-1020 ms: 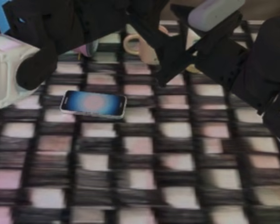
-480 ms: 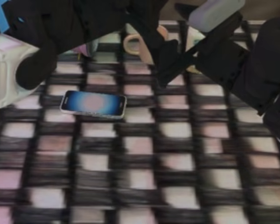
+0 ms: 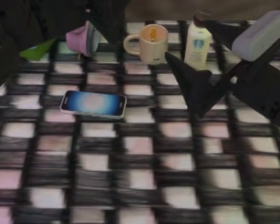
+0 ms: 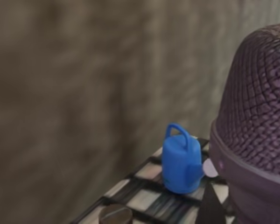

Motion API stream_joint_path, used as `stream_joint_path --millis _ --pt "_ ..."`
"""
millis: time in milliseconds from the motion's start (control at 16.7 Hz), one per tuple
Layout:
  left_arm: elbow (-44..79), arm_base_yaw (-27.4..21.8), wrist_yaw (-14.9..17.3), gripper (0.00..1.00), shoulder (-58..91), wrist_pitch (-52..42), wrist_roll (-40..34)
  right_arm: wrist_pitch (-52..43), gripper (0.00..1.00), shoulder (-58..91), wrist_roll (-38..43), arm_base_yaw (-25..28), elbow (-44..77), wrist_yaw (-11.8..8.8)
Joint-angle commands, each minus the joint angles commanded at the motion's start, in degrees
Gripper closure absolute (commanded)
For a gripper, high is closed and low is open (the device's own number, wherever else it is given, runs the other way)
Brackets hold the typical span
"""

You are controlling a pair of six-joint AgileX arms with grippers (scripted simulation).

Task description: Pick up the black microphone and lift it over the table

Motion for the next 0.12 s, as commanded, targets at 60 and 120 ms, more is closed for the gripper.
stream_joint_path --millis 60,120 --pt "-0.3 0.7 0.5 1.00 -0.3 -0.1 0.1 -0.1 0.00 -0.9 0.0 -0.1 -0.8 -0.2" --pt "-0.4 0.9 0.7 1.00 -0.4 -0.1 0.1 -0.2 0.00 -1.2 0.0 -0.1 -1.1 -0.3"
